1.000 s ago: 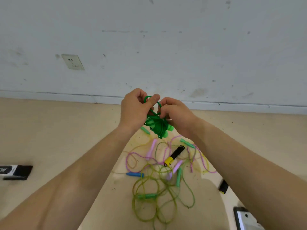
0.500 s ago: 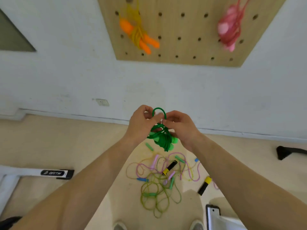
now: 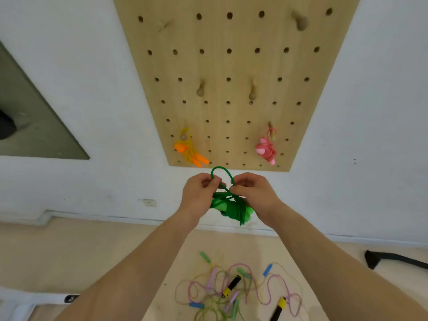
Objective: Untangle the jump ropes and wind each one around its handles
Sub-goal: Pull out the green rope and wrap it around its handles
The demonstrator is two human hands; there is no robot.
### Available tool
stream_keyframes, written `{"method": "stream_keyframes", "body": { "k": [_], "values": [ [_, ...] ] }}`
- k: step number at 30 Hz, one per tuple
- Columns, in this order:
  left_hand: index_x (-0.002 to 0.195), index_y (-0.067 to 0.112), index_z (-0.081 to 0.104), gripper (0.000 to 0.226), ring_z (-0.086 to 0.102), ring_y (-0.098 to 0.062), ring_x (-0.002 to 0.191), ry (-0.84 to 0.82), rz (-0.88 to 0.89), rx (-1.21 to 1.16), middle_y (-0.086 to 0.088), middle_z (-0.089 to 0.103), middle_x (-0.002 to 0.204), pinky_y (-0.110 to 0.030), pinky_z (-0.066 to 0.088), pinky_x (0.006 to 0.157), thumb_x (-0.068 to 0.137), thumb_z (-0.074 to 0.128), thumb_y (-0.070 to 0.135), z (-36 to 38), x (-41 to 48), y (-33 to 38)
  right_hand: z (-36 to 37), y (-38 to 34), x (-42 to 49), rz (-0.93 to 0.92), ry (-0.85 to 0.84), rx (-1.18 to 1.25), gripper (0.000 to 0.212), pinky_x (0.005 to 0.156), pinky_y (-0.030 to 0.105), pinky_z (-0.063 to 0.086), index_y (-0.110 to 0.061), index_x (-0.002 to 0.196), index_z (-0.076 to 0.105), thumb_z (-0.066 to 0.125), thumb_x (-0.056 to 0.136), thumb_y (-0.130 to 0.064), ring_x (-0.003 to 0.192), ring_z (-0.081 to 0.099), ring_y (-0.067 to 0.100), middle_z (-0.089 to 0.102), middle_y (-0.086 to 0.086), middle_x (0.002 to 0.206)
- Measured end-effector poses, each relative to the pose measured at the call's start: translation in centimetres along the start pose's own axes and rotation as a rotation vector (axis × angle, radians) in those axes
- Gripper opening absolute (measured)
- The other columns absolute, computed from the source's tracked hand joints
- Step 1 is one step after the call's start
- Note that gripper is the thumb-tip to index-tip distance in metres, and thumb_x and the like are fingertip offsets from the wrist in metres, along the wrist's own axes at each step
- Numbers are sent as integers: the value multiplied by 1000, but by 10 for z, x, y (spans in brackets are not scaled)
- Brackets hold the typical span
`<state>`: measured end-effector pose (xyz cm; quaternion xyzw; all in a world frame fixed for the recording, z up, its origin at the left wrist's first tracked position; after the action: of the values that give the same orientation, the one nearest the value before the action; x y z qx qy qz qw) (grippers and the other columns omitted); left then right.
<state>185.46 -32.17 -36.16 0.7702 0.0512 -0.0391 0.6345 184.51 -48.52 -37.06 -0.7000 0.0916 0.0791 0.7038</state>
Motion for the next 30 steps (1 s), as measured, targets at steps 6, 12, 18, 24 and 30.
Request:
{"method": "stream_keyframes", "body": {
  "k": [6,12,18,24,30],
  "values": [
    [89,14,67,14,68,-15,85,118,255,226,6,72,86,-24,52,74,98,60,22,7,14,93,-14,-77,13,-94,-25,-126,14,73,35,50,-13,84,69,73,77,-2,75,61,18,66,5,79],
    [81,17,68,15,72,-9,77,159,304,107,-3,74,81,-38,60,77,95,65,14,-26,43,142,3,-140,36,-206,-7,-80,12,80,36,54,-13,83,71,75,81,-2,80,64,19,70,12,89],
    [72,19,72,23,67,-11,63,151,220,0,3,72,69,-26,56,61,94,68,15,-64,99,153,30,-158,84,-166,123,54,10,85,42,56,-15,88,71,76,83,-7,92,68,29,71,7,90],
    [86,7,75,14,66,-11,62,149,126,-55,-1,72,73,-18,51,53,95,67,15,-88,167,135,59,-157,137,-125,247,95,10,73,34,55,-17,88,69,74,85,-8,83,67,22,70,6,89],
    [78,16,73,17,70,-19,70,123,77,-64,0,73,75,-28,58,67,94,68,19,-75,225,117,56,-143,182,-71,376,157,10,78,41,61,-14,90,69,72,84,-5,82,69,27,71,11,89]
  ]
}}
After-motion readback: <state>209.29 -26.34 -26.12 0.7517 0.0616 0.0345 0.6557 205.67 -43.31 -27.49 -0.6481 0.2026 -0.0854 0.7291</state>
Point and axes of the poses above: each hand's wrist, its own x-axis towards the middle knuckle, its own z-axis out of the palm, y = z × x, the point moved 8 cm from there along x, towards the middle knuckle
